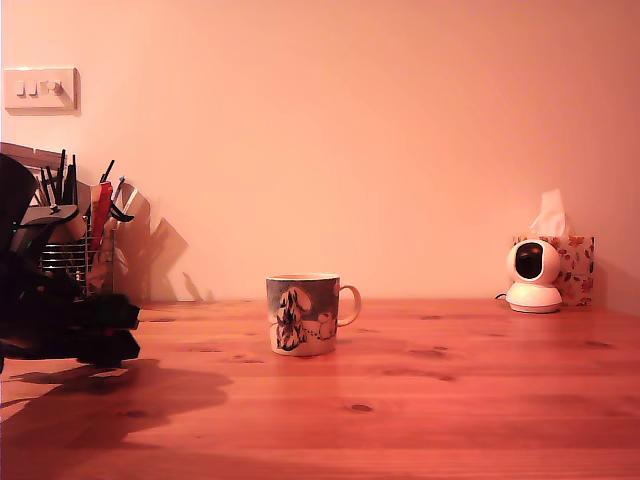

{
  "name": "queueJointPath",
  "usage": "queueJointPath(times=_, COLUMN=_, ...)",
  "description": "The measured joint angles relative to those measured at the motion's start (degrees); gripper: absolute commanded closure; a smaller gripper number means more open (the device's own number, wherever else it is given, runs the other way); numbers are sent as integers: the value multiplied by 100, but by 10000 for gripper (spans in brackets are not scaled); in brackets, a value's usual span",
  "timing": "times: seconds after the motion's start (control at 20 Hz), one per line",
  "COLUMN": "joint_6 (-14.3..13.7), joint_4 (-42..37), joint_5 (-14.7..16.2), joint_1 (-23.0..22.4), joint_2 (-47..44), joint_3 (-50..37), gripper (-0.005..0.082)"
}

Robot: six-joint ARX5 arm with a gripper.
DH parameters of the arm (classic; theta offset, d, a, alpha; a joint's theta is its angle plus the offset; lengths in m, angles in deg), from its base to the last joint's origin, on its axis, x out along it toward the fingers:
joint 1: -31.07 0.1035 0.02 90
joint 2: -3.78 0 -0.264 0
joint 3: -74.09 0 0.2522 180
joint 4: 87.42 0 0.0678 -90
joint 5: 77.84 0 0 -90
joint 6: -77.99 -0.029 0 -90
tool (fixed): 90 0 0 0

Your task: Pick up the coffee capsules on the table and drop them inside the coffee cup

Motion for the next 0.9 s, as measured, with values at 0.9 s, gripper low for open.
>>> queueJointPath(times=0.9, joint_6=-2, joint_4=1021, joint_5=973, joint_1=-2, joint_2=1233, joint_3=15, gripper=589)
